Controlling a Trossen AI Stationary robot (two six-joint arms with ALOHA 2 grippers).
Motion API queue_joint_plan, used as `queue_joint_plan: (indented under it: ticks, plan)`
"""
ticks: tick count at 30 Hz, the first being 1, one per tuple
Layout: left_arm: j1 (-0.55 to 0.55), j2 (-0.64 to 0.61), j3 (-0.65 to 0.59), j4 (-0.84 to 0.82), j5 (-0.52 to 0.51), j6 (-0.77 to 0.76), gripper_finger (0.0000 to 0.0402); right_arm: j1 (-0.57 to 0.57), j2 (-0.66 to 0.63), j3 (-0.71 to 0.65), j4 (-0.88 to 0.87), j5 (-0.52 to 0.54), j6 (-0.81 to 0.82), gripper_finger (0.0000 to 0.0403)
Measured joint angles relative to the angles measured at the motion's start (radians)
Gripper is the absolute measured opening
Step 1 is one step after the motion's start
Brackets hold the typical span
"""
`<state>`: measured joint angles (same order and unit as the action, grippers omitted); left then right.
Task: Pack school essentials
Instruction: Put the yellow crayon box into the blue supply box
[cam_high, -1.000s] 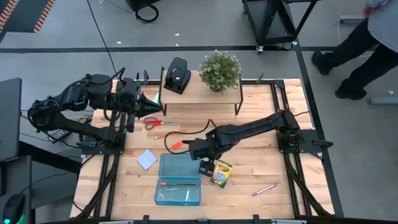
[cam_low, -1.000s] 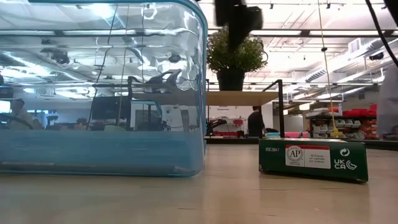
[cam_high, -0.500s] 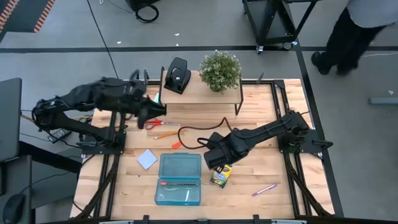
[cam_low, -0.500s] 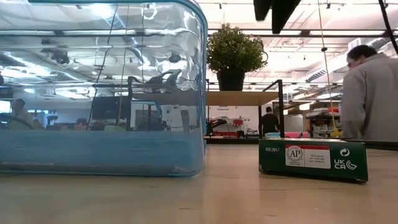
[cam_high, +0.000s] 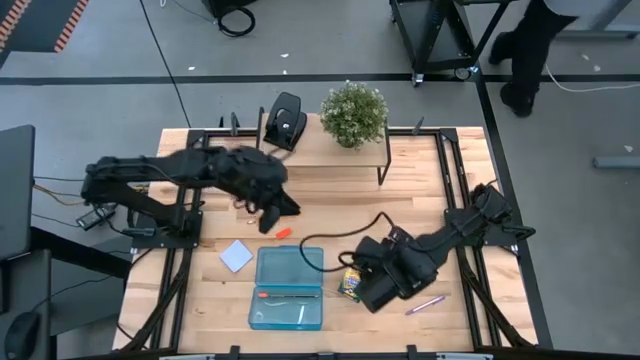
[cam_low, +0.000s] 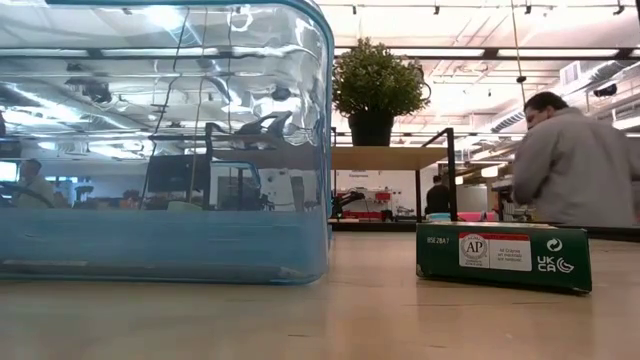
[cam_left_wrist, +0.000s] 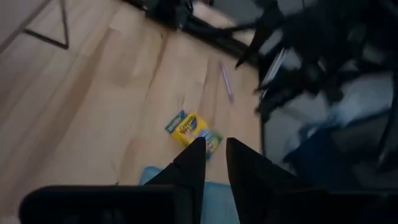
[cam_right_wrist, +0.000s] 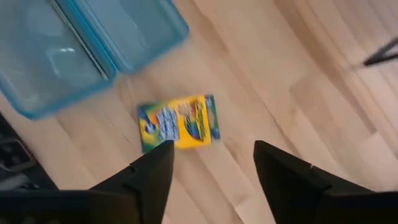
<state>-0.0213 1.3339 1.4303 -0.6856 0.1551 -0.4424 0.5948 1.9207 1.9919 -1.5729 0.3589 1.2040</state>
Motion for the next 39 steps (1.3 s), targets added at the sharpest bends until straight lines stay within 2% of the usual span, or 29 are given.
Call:
queue_joint_plan:
  ticks: [5,8,12,16,20,24,27,31,34,39]
  plan:
    - [-0.056,0.090,-0.001,0.016,-0.025,0.297,0.0061,0.047,-0.015,-0.101,0.019,-0.079,0.085,0.0173]
    - [-0.084,0.138,-0.001,0.036,-0.040,0.453,0.0053,0.076,-0.071,-0.180,0.080,-0.086,0.136,0.0138]
    - [-0.108,0.202,-0.001,0.088,-0.043,0.610,0.0055,0.113,-0.199,-0.367,0.259,-0.081,0.196,0.0095]
    - [-0.121,0.274,-0.001,0.142,-0.043,0.713,0.0089,0.148,-0.347,-0.599,0.490,-0.035,0.253,0.0051]
    - [-0.124,0.344,-0.001,0.181,-0.050,0.723,0.0126,0.162,-0.448,-0.772,0.604,-0.022,0.270,0.0009]
    - [-0.123,0.424,-0.001,0.228,-0.054,0.717,0.0131,0.154,-0.489,-0.880,0.625,0.057,0.233,0.0008]
    - [-0.127,0.485,-0.001,0.268,-0.054,0.716,0.0118,0.129,-0.492,-0.952,0.698,0.113,0.118,0.0008]
    - [-0.129,0.552,-0.001,0.285,-0.053,0.709,0.0092,0.079,-0.492,-1.055,0.916,0.051,-0.071,0.0008]
    - [-0.129,0.576,-0.001,0.285,-0.054,0.656,0.0070,0.064,-0.491,-1.105,0.995,0.012,-0.092,0.0008]
    - [-0.128,0.583,-0.001,0.325,-0.054,0.639,0.0034,0.064,-0.491,-1.158,1.060,0.013,-0.116,0.0008]
